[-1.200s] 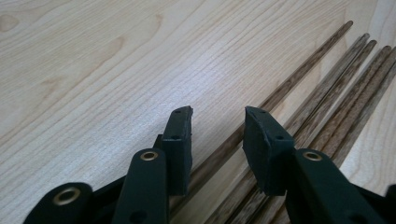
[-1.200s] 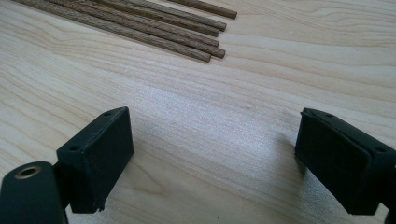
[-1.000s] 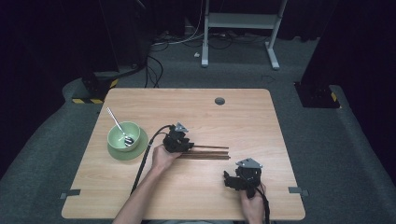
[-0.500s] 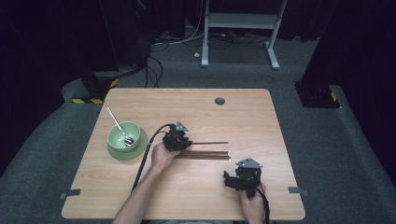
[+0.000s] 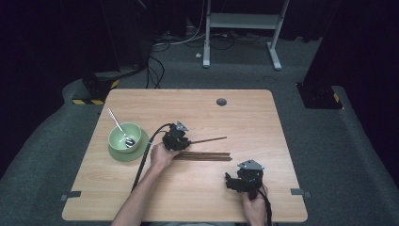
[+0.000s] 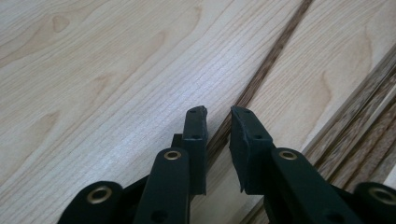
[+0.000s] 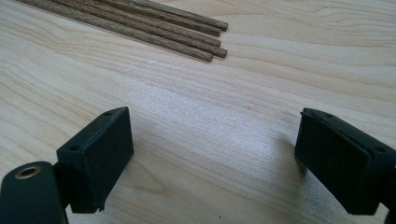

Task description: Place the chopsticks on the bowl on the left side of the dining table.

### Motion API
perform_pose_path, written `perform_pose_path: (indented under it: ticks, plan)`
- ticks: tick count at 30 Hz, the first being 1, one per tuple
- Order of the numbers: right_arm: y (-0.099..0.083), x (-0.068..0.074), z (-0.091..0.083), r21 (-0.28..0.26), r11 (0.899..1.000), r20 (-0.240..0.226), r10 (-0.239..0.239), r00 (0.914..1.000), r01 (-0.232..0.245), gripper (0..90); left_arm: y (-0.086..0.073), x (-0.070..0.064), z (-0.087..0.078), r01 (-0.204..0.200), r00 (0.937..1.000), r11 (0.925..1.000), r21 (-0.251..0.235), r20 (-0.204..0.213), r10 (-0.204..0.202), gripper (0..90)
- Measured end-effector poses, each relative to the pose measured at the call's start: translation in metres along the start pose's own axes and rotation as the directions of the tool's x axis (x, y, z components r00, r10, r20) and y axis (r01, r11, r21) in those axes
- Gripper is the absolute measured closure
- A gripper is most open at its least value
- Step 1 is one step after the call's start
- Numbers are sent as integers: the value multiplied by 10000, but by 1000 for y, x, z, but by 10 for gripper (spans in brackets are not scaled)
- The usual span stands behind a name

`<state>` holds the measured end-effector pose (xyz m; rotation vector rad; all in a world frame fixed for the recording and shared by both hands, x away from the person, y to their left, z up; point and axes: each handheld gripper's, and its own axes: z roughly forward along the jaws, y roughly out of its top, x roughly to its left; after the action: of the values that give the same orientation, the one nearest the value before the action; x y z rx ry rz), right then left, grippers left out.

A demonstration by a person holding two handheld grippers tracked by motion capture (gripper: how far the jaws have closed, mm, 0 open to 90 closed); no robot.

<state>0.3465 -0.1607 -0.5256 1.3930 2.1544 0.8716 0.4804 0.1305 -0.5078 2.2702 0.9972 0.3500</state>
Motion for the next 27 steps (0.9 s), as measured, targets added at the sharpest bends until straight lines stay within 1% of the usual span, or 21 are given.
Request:
perform_pose_path:
  ticks: [2, 4, 7, 8, 9, 15, 16, 19, 21, 27]
  plan:
    - [0, 0, 0, 1, 10000, -5, -1, 10000, 1, 110, -1, 3, -1, 27, 10000, 10000, 45, -10, -27, 761]
    - [0, 0, 0, 0, 10000, -7, -10, 10000, 10, 110, -3, 7, -3, 187, 9998, 9998, 31, -43, -187, 762]
    - [0, 0, 0, 2, 10000, -10, -10, 10000, 10, 110, -4, 10, -4, 202, 9997, 9998, 39, -147, -201, 763]
    - [0, 0, 0, -2, 10000, -7, -12, 10000, 12, 110, -5, 13, -5, 312, 9994, 9995, 48, -165, -311, 764]
    - [0, 0, 0, 3, 10000, -8, -3, 10000, 3, 110, -6, 14, -6, 303, 9994, 9995, 76, -144, -302, 766]
    - [0, 0, 0, 7, 10000, -9, -3, 10000, 3, 110, -8, 18, -8, 352, 9992, 9994, 77, -197, -350, 772]
    - [0, 0, 0, 5, 10000, -10, -7, 10000, 7, 110, -9, 18, -8, 451, 9988, 9990, 15, -190, -450, 773]
    - [0, 0, 0, 5, 10000, -8, -9, 10000, 9, 109, -9, 20, -8, 480, 9987, 9988, 62, -175, -479, 775]
    - [0, 0, 0, 6, 10000, -11, -7, 10000, 7, 110, -11, 22, -10, 559, 9981, 9984, 60, -244, -557, 780]
    - [0, 0, 0, 6, 10000, -10, -7, 10000, 7, 110, -13, 24, -11, 571, 9978, 9984, 52, -333, -569, 784]
